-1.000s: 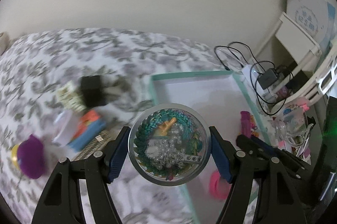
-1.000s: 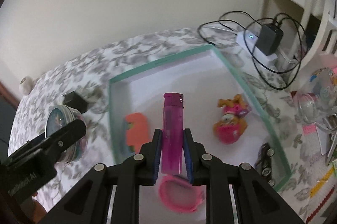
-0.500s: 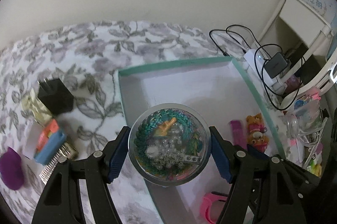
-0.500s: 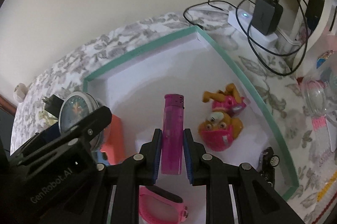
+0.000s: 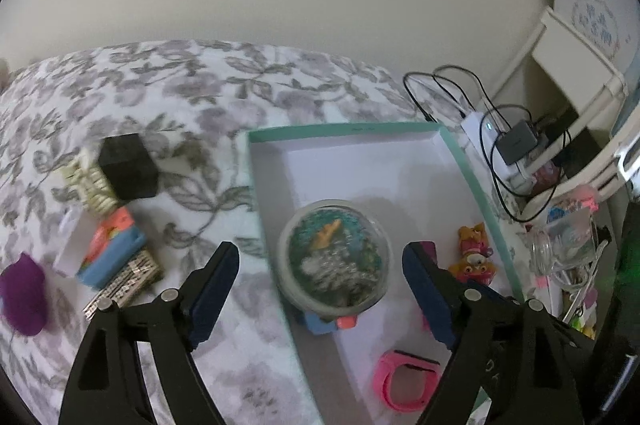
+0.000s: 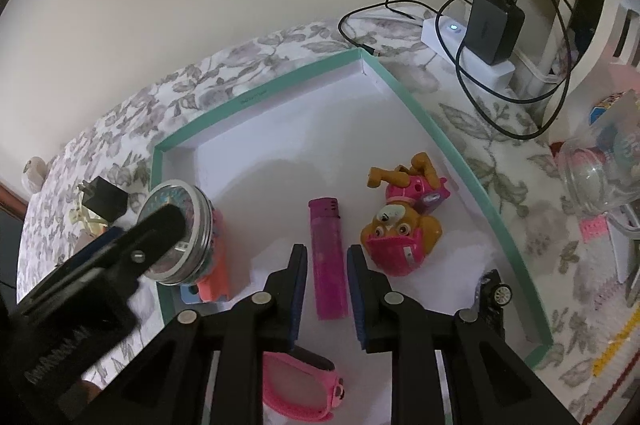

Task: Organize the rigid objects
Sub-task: 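Open left tool to drop the tin while right tool releases the lighter, then move left tool to the yellow-purple toy while right tool approaches the gold patterned bar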

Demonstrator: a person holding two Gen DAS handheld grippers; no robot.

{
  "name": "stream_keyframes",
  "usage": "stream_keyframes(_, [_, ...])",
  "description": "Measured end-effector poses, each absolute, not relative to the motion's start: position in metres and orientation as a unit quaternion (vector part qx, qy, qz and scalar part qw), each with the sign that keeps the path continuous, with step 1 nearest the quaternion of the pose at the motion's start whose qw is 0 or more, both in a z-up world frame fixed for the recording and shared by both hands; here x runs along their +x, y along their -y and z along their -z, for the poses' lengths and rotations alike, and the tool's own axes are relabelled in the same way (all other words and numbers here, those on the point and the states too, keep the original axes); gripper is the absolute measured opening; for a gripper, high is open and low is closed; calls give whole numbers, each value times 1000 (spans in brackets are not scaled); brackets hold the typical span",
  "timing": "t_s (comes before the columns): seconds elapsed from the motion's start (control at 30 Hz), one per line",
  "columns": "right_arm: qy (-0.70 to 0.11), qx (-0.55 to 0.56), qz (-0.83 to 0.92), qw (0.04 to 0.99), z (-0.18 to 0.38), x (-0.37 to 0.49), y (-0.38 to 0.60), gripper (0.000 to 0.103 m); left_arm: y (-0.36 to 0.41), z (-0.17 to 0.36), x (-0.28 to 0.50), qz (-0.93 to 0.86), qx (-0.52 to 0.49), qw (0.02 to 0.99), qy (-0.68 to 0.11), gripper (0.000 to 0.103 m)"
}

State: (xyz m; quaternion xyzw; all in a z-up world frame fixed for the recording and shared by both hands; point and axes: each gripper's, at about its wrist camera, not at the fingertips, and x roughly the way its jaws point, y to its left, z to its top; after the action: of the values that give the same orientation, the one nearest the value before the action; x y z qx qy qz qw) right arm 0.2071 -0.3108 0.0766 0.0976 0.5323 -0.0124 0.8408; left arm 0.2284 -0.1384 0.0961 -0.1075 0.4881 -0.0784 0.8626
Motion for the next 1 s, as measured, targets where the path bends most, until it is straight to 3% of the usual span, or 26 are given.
stream_keyframes(0.03, [-532, 95, 13, 841, -77, 206, 310, 43, 134, -98, 227, 71, -110, 863, -487, 87])
stream_keyframes(0.2, [-535, 83, 13, 841, -80, 200, 302, 61, 106, -107, 213, 18, -111, 868, -483, 90])
stream_keyframes(0.37, [-537, 75, 11, 840, -82, 193, 295, 71, 81, -106, 200, -21, -114, 863, -491, 92])
stream_keyframes(0.5, [-534, 65, 10, 843, -88, 187, 287, 79, 62, -103, 188, -46, -120, 858, -498, 101])
stream_keyframes(0.73, [-520, 58, 3, 852, -100, 179, 272, 102, 34, -102, 170, -76, -126, 850, -506, 102])
stream_keyframes(1.0, [-494, 43, -7, 869, -128, 168, 251, 103, -16, -122, 160, -106, -141, 857, -485, 102])
